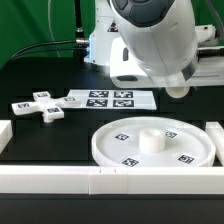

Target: Assemble round table

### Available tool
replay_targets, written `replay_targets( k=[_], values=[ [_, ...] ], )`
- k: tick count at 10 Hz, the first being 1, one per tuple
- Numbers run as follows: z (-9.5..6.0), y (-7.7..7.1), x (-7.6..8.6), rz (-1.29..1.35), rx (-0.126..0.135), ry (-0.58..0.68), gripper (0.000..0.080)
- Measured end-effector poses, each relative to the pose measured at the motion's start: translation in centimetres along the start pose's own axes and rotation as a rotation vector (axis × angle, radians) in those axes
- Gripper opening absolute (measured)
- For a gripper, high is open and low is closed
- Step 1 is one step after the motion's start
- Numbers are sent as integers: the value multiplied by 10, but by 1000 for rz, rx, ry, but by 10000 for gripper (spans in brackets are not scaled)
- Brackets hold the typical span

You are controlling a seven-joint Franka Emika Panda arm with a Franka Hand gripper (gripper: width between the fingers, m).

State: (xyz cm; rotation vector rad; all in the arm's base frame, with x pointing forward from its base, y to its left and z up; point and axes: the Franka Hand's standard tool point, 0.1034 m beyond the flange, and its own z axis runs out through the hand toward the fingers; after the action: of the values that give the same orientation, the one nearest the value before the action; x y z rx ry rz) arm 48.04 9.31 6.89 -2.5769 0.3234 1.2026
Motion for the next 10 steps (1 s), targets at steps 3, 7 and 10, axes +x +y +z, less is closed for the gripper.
replay_targets(
  k=[3, 7, 10],
  values=[
    [-32, -4, 0, -59, -6, 231, 409],
    [-55, -8, 1, -62, 9, 503, 409],
    [-60, -4, 7, -113, -23, 714, 409]
  ],
)
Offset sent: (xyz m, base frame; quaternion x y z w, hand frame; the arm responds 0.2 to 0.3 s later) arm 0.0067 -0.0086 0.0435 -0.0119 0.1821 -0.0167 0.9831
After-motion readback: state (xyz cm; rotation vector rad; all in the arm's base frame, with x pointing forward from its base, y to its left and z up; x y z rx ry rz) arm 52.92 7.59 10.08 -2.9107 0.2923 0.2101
